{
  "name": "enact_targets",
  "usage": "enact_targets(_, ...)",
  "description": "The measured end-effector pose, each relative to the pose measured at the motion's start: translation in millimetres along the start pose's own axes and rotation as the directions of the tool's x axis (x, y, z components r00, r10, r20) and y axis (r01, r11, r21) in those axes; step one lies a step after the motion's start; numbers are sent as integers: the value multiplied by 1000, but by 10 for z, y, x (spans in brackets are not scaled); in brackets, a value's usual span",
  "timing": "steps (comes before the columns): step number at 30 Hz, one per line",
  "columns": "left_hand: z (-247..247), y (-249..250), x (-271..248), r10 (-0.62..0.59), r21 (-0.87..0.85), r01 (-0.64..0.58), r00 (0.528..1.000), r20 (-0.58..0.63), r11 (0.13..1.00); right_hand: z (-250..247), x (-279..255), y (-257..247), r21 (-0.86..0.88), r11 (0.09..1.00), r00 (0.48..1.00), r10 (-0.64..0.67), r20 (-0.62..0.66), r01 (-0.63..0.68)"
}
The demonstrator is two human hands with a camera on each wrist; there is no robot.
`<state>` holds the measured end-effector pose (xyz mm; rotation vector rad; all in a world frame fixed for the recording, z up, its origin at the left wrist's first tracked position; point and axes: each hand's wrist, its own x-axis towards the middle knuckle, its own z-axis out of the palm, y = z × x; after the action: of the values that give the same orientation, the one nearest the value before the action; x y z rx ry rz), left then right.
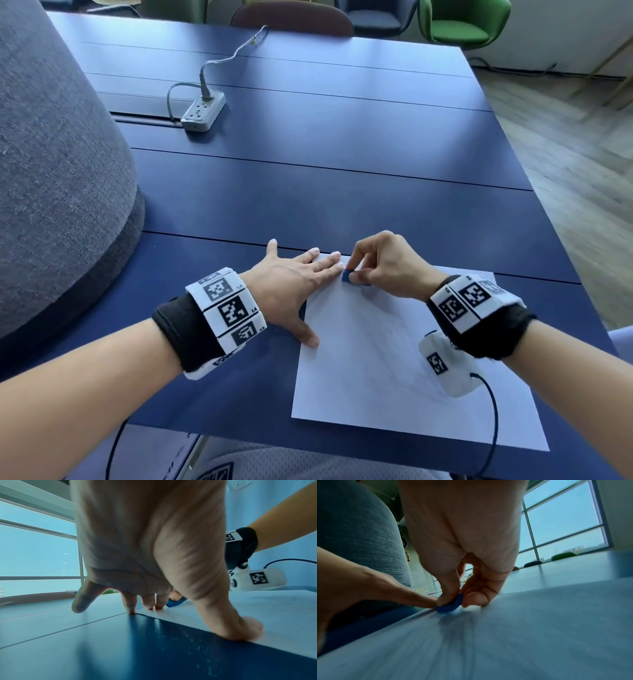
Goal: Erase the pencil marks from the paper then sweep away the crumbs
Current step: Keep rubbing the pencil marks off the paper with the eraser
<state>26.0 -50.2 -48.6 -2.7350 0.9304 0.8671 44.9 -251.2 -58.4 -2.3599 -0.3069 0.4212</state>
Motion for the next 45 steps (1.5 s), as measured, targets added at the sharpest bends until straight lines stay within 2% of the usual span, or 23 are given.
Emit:
enact_targets(3,13,-14,7,-3,-15,3,1000,3,1000,49,-137,-34,-4,1000,983,-13,182,14)
enact_targets(4,11,-16,7,-4,-20,4,1000,5,1000,36,-133,-38,-21,1000,979,-12,202,17)
enact_targets(8,11,-13,10,-7,-14,7,1000,3,1000,-5,-42,24,9,1000,1000,20,1,-20)
enact_targets(10,14,-7,13,-9,-12,10,1000,5,1000,44,-108,31,35,999,999,20,28,-21)
enact_targets(13,12,-2,0,-14,-17,14,1000,12,1000,81,-205,-11,-3,1000,984,6,179,-5)
enact_targets(14,6,0,-4,-15,-19,15,1000,15,1000,51,-174,5,-6,1000,988,15,152,-14)
enact_targets(17,-7,2,-1,-13,-25,13,1000,12,1000,-37,-92,65,25,998,997,57,-43,-56)
enact_targets(18,-10,3,-1,-12,-30,12,1000,12,999,-35,-105,68,33,998,997,60,-47,-58)
enact_targets(21,3,6,-2,-13,-33,14,1000,13,999,27,-190,27,14,999,991,44,130,-47)
enact_targets(22,-1,5,-4,-13,-28,14,1000,13,1000,25,-186,7,5,999,987,47,152,-48)
enact_targets(26,-6,7,-7,-9,-24,9,1000,4,1000,-12,-81,19,32,997,996,73,-59,-71)
enact_targets(27,-5,4,-6,-8,-26,8,1000,1,1000,3,-97,21,40,997,995,75,-64,-73)
enact_targets(30,12,-11,3,-5,-41,4,1000,-8,999,59,-191,-1,44,997,996,62,69,-65)
enact_targets(31,16,-15,4,-3,-45,2,1000,-10,999,50,-183,-5,36,997,995,65,74,-67)
enact_targets(35,32,-31,11,6,-40,-8,1000,-27,999,5,-66,-1,45,994,987,103,-127,-98)
enact_targets(37,44,-38,9,9,-38,-10,999,-39,999,75,-106,-16,60,995,991,90,-96,-85)
enact_targets(40,42,-42,7,9,-35,-11,999,-46,999,147,-184,-68,59,997,998,52,40,-54)
enact_targets(44,30,-33,4,4,-27,-5,999,-39,1000,63,-114,-41,62,996,994,69,-88,-64)
enact_targets(45,31,-29,3,2,-27,-3,999,-35,1000,72,-144,-41,69,996,995,63,-73,-58)
